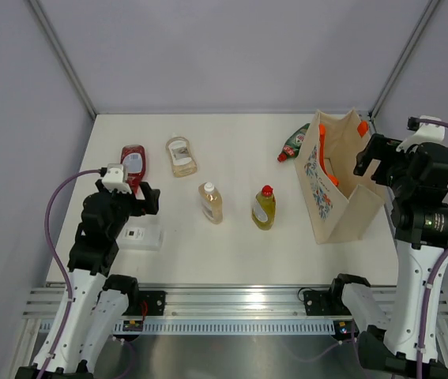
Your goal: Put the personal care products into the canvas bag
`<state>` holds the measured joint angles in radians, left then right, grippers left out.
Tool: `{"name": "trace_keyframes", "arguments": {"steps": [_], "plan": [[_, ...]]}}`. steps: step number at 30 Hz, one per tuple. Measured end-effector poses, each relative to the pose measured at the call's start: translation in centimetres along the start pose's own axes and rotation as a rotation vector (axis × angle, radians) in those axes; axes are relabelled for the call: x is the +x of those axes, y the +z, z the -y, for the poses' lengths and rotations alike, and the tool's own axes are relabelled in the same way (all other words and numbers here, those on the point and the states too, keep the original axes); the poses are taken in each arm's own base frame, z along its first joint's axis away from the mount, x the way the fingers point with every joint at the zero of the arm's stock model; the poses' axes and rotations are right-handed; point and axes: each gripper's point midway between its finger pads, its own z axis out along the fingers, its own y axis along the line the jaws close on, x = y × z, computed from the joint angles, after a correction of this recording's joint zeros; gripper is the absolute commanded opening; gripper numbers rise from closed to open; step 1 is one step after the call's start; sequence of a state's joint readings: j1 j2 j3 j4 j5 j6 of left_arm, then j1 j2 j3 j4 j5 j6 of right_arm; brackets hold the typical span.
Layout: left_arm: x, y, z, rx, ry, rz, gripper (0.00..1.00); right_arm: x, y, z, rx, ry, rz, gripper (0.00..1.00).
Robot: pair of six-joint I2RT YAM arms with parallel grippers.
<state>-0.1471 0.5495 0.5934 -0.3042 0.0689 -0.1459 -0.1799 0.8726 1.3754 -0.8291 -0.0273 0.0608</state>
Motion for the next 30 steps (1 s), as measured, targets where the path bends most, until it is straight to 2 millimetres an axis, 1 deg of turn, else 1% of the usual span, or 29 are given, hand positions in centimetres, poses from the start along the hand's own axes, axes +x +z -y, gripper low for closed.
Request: {"name": "trace_keyframes", "arguments": {"steps": [1,2,4,7,9,10,11,12,13,14,16,20,22,23,26,28,30], "plan": [[0.0,0.0,0.0,0.001,0.0,0.0,0.99,0.0,-0.2,-0.8,-0.054,-0.032,0.0,1.0],[0.0,0.0,0.0,0.001,0.0,0.0,0.99,0.1,-0.5,-2.1,-0.138,-0.081,-0.002,0.99],[0.1,0.1,0.1,0.002,-0.002,-0.005,0.99,1.1,-1.7,-4.6,-0.338,-0.263,-0.013,1.0],[0.9,0.3,0.1,-0.001,-0.025,-0.056,0.99,3.5,-4.9,-8.8,-0.677,-0.481,-0.001,1.0],[1.0,0.4,0.2,-0.003,-0.045,-0.093,0.99,4.6,-6.9,-10.8,-0.844,-0.553,0.016,1.0],[0.9,0.4,0.4,-0.005,-0.061,-0.115,0.99,5.1,-8.1,-12.1,-0.944,-0.586,0.026,1.0],[0.7,0.4,0.5,-0.006,-0.073,-0.132,0.99,5.7,-8.8,-13.2,-1.023,-0.611,0.026,1.0],[0.4,0.5,0.7,-0.002,-0.09,-0.148,0.99,6.1,-9.2,-13.9,-1.072,-0.631,0.021,0.99],[0.1,0.4,1.0,0.006,-0.108,-0.159,0.99,7.1,-9.6,-15.4,-1.15,-0.659,0.006,0.99],[-0.1,0.2,1.3,0.015,-0.126,-0.167,0.99,7.9,-9.6,-16.2,-1.185,-0.68,-0.008,0.99],[-0.5,0.0,2.1,0.043,-0.161,-0.172,0.99,10.6,-8.8,-17.6,-1.231,-0.7,-0.087,0.99],[-0.5,-0.8,3.3,0.085,-0.236,-0.189,0.99,15.3,-5.4,-19.7,-1.178,-0.693,-0.272,1.0],[-0.5,-1.3,3.7,0.096,-0.267,-0.186,0.99,17.5,-3.8,-20.6,-1.118,-0.646,-0.354,0.99],[-0.6,-1.5,3.8,0.1,-0.276,-0.179,0.99,18.3,-2.9,-20.9,-1.065,-0.621,-0.368,0.99],[-0.7,-2.1,4.0,0.107,-0.304,-0.167,0.99,20.5,-0.8,-20.7,-0.89,-0.537,-0.394,1.0],[-0.6,-2.4,4.2,0.113,-0.317,-0.162,0.99,21.3,0.5,-20.4,-0.788,-0.486,-0.395,0.99],[-0.1,-2.5,4.2,0.115,-0.331,-0.168,0.99,21.8,1.5,-20.2,-0.723,-0.435,-0.392,1.0]]}}
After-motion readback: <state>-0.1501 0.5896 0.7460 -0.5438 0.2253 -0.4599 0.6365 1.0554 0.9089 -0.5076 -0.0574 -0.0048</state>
